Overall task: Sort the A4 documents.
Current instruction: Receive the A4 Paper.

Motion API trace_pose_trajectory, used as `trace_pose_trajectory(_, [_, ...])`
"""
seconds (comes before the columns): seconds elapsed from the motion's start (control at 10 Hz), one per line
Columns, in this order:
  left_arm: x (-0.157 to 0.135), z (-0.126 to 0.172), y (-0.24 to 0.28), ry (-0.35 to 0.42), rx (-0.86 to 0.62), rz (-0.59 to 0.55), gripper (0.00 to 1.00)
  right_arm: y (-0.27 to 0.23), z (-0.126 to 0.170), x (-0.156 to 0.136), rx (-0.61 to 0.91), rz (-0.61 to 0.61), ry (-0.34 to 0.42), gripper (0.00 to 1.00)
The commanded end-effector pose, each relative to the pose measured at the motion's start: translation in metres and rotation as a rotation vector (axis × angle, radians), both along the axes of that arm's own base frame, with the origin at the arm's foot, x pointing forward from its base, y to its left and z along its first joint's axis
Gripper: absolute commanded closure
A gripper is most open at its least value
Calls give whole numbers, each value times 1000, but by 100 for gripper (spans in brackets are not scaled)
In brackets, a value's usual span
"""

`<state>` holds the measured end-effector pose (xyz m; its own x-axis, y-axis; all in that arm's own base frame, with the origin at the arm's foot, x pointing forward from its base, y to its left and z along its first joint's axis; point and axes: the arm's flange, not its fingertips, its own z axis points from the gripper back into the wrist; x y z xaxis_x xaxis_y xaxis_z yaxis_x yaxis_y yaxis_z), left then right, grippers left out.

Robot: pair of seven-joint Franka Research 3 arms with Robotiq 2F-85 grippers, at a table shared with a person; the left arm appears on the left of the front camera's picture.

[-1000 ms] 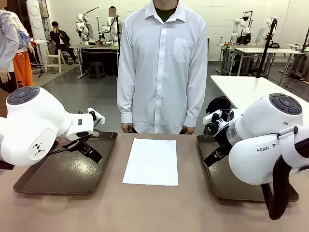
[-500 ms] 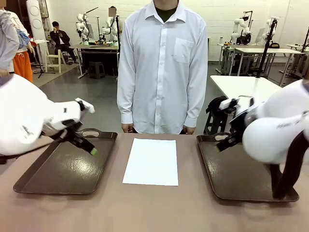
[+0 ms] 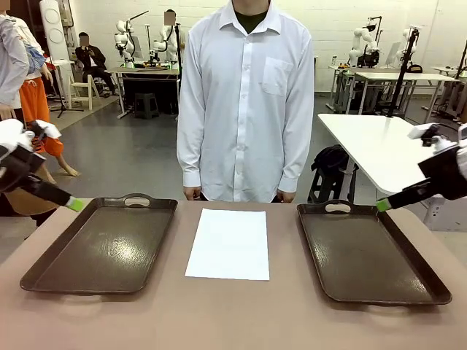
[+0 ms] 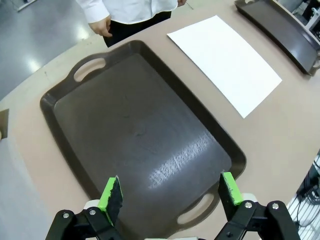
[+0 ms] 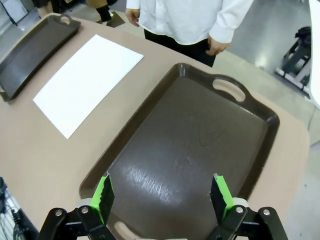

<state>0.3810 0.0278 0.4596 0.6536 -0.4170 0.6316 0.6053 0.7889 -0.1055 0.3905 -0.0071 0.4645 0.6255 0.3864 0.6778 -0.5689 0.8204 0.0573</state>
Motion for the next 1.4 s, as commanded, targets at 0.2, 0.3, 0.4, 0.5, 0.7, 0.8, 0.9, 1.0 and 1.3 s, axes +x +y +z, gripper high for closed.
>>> trace_pose_trajectory(0.2, [-42,12,16,-94,-132,-199,0,-26,-10,-47,99,66,-21,0])
trace_pose_trajectory(0.3, [-43,18,17,-119,-153,-233,0,-27,-9,-46,117,101,-16,0])
trace_pose_trajectory(0.4, [-43,24,16,-125,-175,-256,0,-29,-9,-44,128,106,-11,0])
trace_pose_trajectory(0.5, [-42,26,14,-121,-179,-263,0,-34,-9,-44,135,95,-11,0])
trace_pose_trajectory(0.7, [-42,26,4,-101,-162,-271,0,-42,-6,-47,157,91,-26,0])
trace_pose_trajectory(0.8, [-42,26,6,-109,-166,-281,0,-46,-3,-49,175,82,-45,0])
trace_pose_trajectory(0.9, [-41,27,7,-111,-161,-288,0,-50,-2,-50,182,66,-65,0])
trace_pose_trajectory(1.0, [-42,29,6,-110,-146,-302,0,-51,-1,-52,193,63,-82,0])
trace_pose_trajectory(1.3, [-42,32,-9,-103,-120,-318,0,-49,0,-50,186,63,-84,0])
